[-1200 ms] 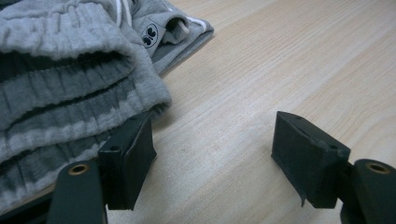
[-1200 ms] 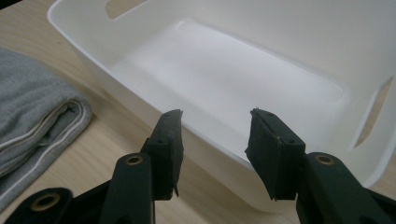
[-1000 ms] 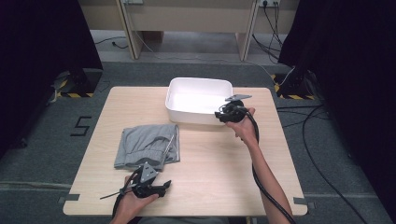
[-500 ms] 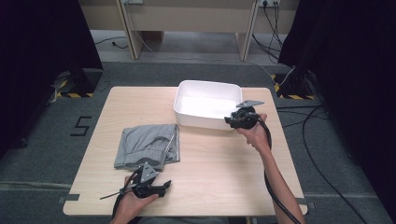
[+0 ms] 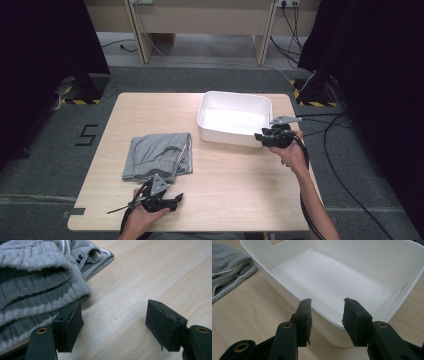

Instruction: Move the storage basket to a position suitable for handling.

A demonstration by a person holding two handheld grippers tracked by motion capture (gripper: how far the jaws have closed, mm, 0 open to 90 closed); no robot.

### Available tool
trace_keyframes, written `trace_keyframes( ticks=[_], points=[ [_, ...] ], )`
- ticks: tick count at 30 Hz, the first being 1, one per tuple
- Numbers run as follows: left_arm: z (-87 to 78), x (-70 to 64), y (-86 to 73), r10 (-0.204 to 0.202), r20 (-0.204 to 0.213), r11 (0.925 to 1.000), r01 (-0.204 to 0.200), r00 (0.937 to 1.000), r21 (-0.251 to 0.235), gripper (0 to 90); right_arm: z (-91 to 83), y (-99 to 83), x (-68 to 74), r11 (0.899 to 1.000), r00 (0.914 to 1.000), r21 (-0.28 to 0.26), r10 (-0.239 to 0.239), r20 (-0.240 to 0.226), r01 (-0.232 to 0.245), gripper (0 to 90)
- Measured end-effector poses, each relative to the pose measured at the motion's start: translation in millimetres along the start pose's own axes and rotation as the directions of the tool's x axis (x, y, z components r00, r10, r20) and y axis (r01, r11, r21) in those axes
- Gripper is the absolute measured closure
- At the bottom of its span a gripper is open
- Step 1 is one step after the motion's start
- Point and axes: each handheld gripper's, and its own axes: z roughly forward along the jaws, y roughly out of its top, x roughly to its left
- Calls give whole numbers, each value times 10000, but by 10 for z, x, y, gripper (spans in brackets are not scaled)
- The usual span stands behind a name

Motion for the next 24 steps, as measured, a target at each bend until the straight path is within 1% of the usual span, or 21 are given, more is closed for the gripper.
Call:
trace_keyframes(
  ticks=[7,9,10,12,14,15,16,17,19,21,23,24],
  points=[
    [0,-1,1,-6,-7,10000,6,10000,0,281,-127,-94,-48,10000,10000,-2,-2,8,2,580],
    [0,-1,1,-5,-9,10000,5,10000,3,281,-143,-106,-51,9998,9998,-29,185,16,-185,563],
    [0,-1,1,-6,-9,10000,6,10000,1,281,-150,-102,-56,9997,9997,-18,223,108,-223,524],
    [1,-1,1,-9,-10,10000,9,10000,3,281,-171,-89,-56,9992,9990,-60,384,248,-383,505],
    [1,-1,1,-6,-11,10000,6,10000,4,281,-220,-54,-71,9977,9974,-390,580,422,-563,499],
    [1,-1,1,-7,-9,10000,7,10000,4,281,-237,-39,-81,9971,9964,-456,632,565,-607,494],
    [1,-1,2,-5,-9,10000,5,10000,4,281,-260,-12,-99,9959,9921,-513,789,976,-742,488],
    [2,-2,2,-9,-10,10000,9,10000,1,280,-269,3,-119,9957,9889,-527,824,1237,-764,484],
    [2,-1,2,-7,-11,10000,7,10000,3,280,-276,34,-180,9923,9765,-586,1183,1799,-1094,480],
    [2,-2,2,-15,-6,10000,15,10000,-5,280,-249,51,-257,9885,9642,-543,1498,2186,-1413,480],
    [2,-2,2,-11,-9,10000,11,10000,2,280,-198,46,-323,9837,9545,-453,1798,2377,-1741,480],
    [2,-1,2,-7,-10,10000,7,10000,3,280,-169,39,-349,9825,9514,-338,1859,2456,-1833,480]
  ],
)
